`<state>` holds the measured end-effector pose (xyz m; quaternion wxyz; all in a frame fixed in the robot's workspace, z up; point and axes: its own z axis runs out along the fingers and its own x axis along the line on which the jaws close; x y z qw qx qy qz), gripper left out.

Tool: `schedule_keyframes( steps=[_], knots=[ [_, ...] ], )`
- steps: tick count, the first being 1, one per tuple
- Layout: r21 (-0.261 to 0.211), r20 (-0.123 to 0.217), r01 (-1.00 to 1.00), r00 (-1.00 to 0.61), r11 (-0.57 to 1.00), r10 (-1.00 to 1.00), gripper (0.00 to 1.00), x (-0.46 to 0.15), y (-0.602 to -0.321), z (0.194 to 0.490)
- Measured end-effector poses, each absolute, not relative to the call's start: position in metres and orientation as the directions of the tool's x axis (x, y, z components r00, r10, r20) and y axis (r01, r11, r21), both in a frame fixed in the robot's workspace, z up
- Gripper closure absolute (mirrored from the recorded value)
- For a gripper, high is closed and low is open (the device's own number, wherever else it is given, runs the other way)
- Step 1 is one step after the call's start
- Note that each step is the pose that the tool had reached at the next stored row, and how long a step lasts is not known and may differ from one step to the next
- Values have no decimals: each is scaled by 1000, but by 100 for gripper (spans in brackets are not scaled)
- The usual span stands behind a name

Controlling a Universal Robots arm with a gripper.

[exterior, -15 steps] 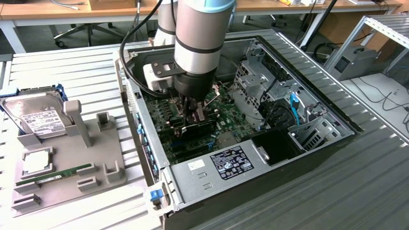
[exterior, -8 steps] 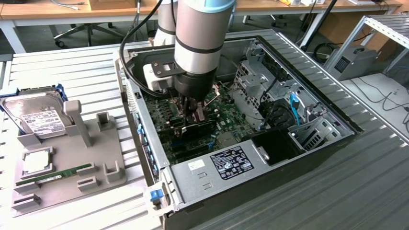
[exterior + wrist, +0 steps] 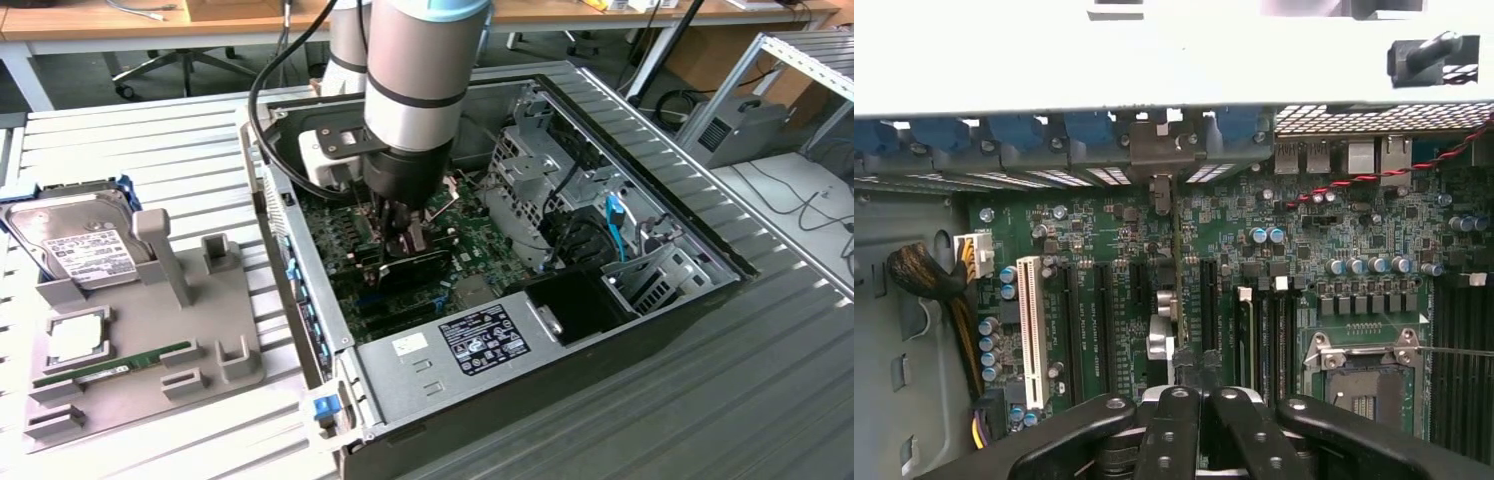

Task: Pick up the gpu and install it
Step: 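Press down on the gpu until it lock into place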

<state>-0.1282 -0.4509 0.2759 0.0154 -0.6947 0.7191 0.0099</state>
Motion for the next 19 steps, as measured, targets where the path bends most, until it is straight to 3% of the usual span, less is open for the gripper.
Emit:
schedule_keyframes(
  steps=[19],
  knots=[
    [-6,-36,-999,-34,35,-999,89,-121,-455,276]
  ],
)
